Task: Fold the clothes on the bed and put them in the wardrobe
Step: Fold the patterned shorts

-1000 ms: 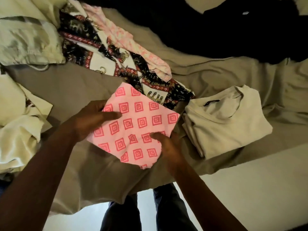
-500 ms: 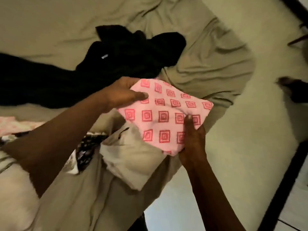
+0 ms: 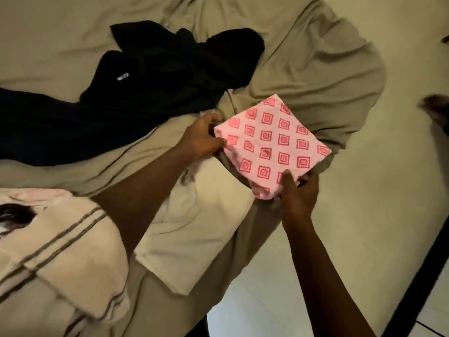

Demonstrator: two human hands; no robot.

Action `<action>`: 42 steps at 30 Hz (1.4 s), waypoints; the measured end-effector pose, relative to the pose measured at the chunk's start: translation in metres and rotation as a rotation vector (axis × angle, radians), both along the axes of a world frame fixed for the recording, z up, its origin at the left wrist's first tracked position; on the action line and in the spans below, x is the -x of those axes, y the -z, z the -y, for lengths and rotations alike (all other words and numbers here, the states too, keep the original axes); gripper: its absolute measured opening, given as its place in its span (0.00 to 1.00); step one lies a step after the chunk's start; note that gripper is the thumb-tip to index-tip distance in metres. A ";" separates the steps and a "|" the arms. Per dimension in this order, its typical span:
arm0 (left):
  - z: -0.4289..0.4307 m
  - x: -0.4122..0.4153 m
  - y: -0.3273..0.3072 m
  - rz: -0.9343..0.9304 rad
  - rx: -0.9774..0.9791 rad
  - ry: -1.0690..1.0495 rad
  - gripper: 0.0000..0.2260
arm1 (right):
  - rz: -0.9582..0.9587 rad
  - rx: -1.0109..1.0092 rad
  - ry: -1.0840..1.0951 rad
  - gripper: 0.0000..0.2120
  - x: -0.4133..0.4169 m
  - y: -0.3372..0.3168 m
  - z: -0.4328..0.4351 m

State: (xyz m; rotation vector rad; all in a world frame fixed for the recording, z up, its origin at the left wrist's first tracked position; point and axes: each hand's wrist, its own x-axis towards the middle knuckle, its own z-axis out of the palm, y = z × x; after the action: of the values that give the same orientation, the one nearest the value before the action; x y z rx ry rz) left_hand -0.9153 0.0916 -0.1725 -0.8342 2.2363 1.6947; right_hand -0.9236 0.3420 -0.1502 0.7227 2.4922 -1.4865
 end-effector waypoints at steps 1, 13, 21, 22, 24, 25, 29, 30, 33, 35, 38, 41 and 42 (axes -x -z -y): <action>0.004 -0.016 -0.006 -0.037 0.037 -0.031 0.22 | -0.090 -0.156 0.003 0.22 -0.006 -0.003 0.007; 0.099 -0.361 -0.020 0.105 0.792 -0.280 0.27 | -0.162 0.027 -1.234 0.16 -0.187 -0.016 0.219; 0.159 -0.419 -0.005 0.238 0.862 -0.012 0.29 | 0.035 -0.643 -1.572 0.53 -0.243 0.004 0.294; 0.164 -0.418 -0.011 0.201 0.886 -0.011 0.24 | 0.011 -0.646 -1.535 0.50 -0.245 0.002 0.292; 0.173 -0.423 -0.032 0.138 0.895 -0.023 0.13 | -0.090 -0.598 -1.506 0.46 -0.259 -0.011 0.289; 0.177 -0.425 -0.047 0.082 0.869 -0.063 0.11 | -0.129 -0.509 -1.532 0.45 -0.268 -0.024 0.290; 0.186 -0.435 -0.146 -0.185 0.430 -0.349 0.09 | -0.106 -0.128 -1.650 0.35 -0.313 -0.101 0.305; 0.188 -0.436 -0.174 -0.237 0.309 -0.390 0.08 | -0.086 -0.031 -1.578 0.25 -0.318 -0.122 0.314; 0.201 -0.444 -0.267 -0.399 0.077 -0.516 0.08 | -0.004 0.245 -1.345 0.06 -0.320 -0.213 0.342; 0.212 -0.455 -0.317 -0.457 0.078 -0.549 0.05 | 0.033 0.392 -1.290 0.10 -0.317 -0.277 0.359; 0.219 -0.474 -0.384 -0.397 0.226 -0.437 0.25 | 0.114 0.542 -1.296 0.09 -0.315 -0.382 0.374; 0.220 -0.482 -0.424 -0.325 0.442 -0.300 0.36 | 0.049 0.528 -1.460 0.11 -0.315 -0.473 0.381; 0.222 -0.483 -0.437 -0.287 0.509 -0.285 0.32 | 0.020 0.515 -1.520 0.12 -0.316 -0.500 0.382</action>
State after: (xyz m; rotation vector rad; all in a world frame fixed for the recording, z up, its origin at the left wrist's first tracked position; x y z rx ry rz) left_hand -0.4328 -0.1301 0.2644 -1.1220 2.9377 1.4377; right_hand -0.6077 -0.0398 0.3503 -1.0159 1.5464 -1.1916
